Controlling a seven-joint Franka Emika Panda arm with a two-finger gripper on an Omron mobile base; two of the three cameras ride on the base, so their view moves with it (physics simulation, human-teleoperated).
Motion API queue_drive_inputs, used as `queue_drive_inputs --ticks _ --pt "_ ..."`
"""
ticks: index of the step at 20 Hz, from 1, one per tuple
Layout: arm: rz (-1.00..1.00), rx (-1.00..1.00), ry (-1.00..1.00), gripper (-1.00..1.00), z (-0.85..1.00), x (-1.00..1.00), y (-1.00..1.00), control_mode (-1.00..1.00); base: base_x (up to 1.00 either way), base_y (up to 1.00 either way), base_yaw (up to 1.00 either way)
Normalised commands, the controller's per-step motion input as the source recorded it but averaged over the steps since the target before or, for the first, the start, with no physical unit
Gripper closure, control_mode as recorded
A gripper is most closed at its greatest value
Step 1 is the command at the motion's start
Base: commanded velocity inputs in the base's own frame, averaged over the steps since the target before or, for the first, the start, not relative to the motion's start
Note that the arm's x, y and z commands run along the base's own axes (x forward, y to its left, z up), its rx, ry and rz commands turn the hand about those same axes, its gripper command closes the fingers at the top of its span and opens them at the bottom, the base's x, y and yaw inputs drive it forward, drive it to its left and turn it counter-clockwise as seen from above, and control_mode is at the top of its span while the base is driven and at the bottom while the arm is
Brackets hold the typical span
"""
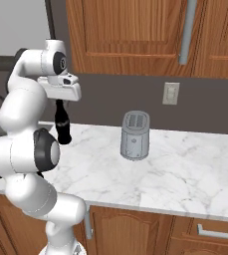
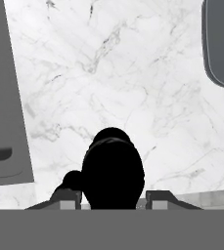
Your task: Place the large bottle from the dining counter next to the other large bottle outside the sink, and place the small bottle from the dining counter next to the other small bottle inside the sink.
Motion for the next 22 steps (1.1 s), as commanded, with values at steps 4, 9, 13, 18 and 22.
queue_drive_inputs --ticks 4,9,13,18,22 --pt "0.00 0.01 0.00 1.00 -0.01 -0.41 0.00 -1.00 0.00 0.00 0.00" --pt "0.00 0.00 0.00 1.00 -0.03 -0.27 0.00 -1.00 0.00 0.00 0.00" --pt "-0.01 0.00 0.00 1.00 -0.30 -0.14 0.00 -1.00 0.00 0.00 0.00" --pt "-0.02 0.00 0.00 1.00 -0.37 -0.04 -0.07 -1.00 0.00 0.00 0.00" --pt "0.00 0.00 0.00 1.00 -0.29 0.00 -0.14 -1.00 0.00 0.00 0.00"
